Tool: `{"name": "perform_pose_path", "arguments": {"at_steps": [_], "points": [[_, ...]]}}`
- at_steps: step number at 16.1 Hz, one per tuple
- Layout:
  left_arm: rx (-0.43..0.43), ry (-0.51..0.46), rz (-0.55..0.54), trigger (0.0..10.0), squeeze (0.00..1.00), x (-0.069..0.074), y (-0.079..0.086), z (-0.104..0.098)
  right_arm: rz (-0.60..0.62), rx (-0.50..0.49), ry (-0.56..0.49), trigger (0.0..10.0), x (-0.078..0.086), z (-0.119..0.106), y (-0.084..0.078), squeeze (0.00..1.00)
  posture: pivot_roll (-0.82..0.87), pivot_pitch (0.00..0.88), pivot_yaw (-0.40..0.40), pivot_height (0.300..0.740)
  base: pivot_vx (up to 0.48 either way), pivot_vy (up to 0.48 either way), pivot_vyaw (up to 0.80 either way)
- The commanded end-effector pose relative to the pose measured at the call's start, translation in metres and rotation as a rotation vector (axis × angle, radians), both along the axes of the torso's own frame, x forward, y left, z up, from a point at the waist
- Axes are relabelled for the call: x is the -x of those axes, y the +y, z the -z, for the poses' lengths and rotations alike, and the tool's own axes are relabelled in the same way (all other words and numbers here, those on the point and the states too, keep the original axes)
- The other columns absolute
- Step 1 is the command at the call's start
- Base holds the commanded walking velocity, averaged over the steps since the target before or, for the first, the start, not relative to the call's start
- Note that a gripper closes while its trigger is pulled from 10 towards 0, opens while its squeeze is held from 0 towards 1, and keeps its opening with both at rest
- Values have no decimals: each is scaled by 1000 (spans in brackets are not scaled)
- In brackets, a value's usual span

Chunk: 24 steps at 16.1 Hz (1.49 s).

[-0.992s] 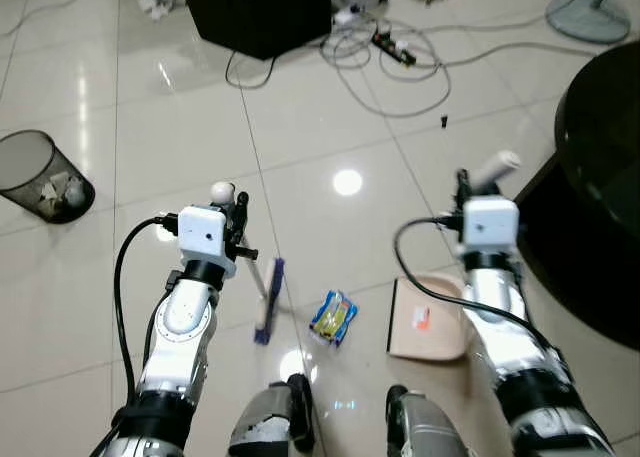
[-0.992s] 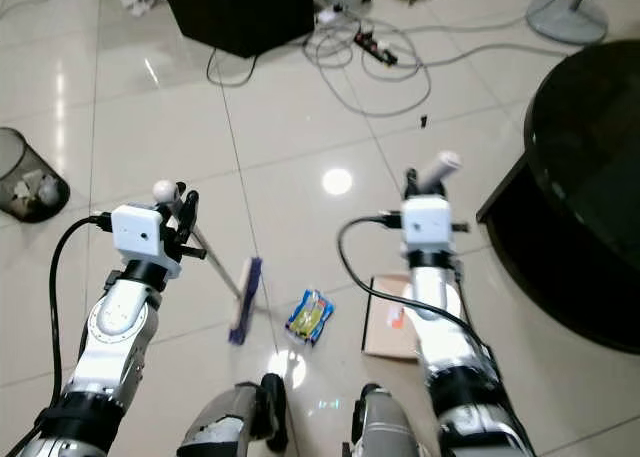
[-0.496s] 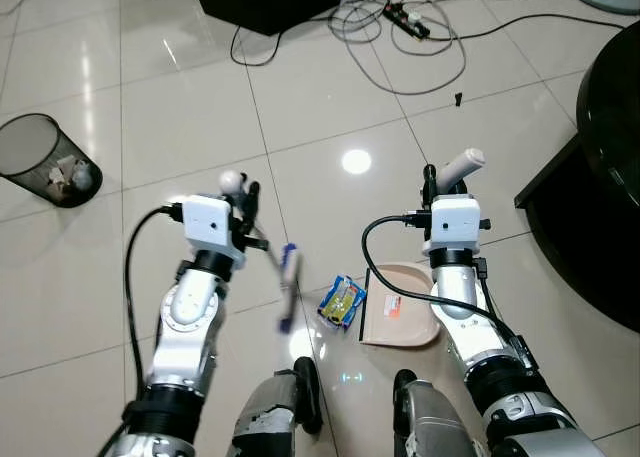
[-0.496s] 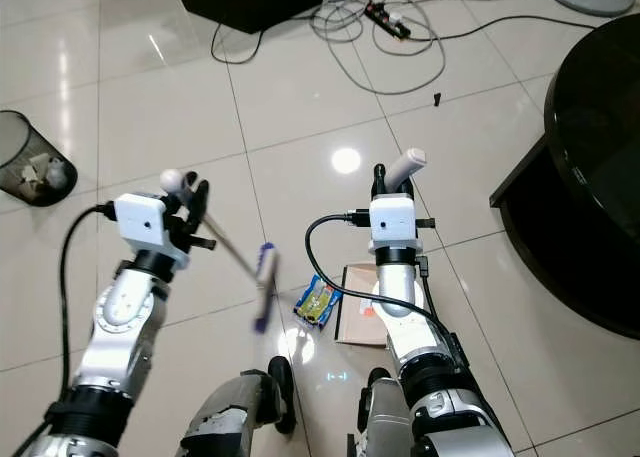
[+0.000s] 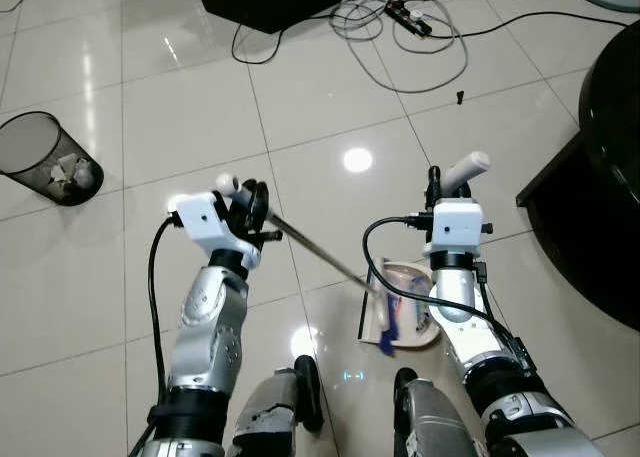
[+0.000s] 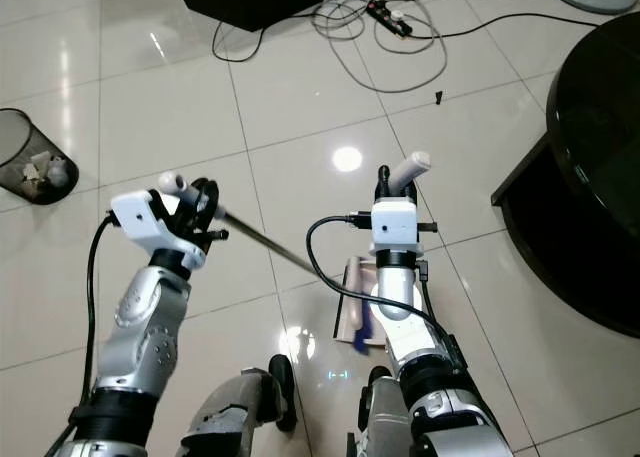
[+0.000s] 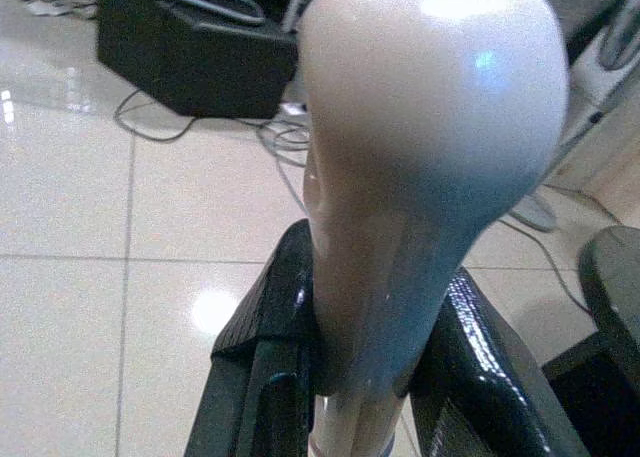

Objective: Sweep floor

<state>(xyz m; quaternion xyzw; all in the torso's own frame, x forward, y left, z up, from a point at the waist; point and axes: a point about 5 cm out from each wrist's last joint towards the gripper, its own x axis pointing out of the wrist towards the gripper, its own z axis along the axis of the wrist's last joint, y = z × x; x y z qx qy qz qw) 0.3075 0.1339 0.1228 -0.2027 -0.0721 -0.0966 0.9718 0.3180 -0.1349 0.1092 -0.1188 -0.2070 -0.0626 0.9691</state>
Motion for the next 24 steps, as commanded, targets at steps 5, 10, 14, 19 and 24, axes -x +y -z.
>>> {"name": "perform_pose_path", "arguments": {"at_steps": [5, 10, 14, 19, 24], "points": [[-107, -110, 191, 10000, 0, -2, -1, -17, 6, -25, -52, 10000, 3, -6, -8, 0, 103, 263, 121, 740, 0, 0, 0], [-217, -297, 204, 10000, 0, -30, 31, -68, 12, -92, -116, 10000, 16, -11, -19, 0, 87, 211, 129, 740, 0, 0, 0], [-331, -287, 90, 10000, 0, -44, 65, -73, 24, -143, -173, 10000, 25, -22, -28, 0, 76, 176, 133, 740, 0, 0, 0], [-502, -9, -78, 10000, 0, -24, 93, -6, 0, -321, -259, 10000, 26, -98, -39, 0, 19, 150, 126, 740, 0, 0, 0], [-487, 44, -153, 10000, 0, 8, 95, 18, -118, -373, -276, 10000, 29, -147, -39, 0, -6, 126, 117, 740, 0, 0, 0]]}}
